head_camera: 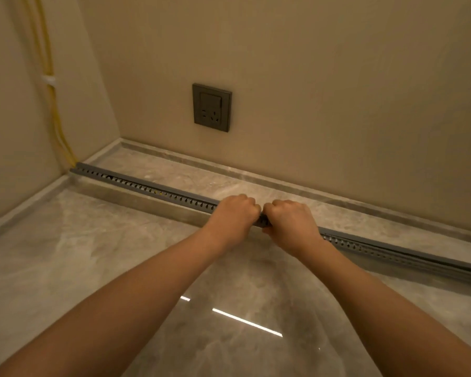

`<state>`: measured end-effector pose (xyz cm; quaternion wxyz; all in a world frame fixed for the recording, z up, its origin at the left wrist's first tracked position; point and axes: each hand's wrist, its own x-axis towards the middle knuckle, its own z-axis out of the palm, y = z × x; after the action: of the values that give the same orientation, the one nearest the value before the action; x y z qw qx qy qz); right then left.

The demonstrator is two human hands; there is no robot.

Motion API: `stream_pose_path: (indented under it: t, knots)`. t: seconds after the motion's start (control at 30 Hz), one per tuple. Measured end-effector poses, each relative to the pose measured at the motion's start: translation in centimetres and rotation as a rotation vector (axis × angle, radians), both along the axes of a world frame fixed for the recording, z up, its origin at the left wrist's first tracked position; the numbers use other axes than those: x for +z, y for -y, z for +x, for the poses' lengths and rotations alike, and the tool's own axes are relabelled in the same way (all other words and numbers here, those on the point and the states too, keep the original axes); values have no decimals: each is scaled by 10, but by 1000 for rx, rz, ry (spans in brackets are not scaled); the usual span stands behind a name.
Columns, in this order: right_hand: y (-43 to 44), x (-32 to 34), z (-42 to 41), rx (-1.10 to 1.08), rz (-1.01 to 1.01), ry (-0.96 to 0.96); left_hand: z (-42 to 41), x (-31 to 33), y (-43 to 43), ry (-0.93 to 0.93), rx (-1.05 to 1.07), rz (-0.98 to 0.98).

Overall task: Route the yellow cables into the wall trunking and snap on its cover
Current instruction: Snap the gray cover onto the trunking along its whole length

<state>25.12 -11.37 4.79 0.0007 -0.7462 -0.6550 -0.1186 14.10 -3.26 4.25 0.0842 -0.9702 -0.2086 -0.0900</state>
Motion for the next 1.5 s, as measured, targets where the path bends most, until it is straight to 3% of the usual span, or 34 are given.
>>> stream_pose_path:
  t: [0.13, 0.53, 1.13, 1.5]
  knots:
    - [0, -1, 6, 13, 32, -37, 7, -6, 10, 28, 57, -19]
    - [20, -15, 14, 31, 287, -31, 15, -3, -4, -178, -90, 126]
    - [45, -23, 55, -132, 136, -66, 22, -8, -13, -186, -96, 129]
    - [41, -19, 62, -79, 92, -77, 23, -7, -2, -98, 8, 75]
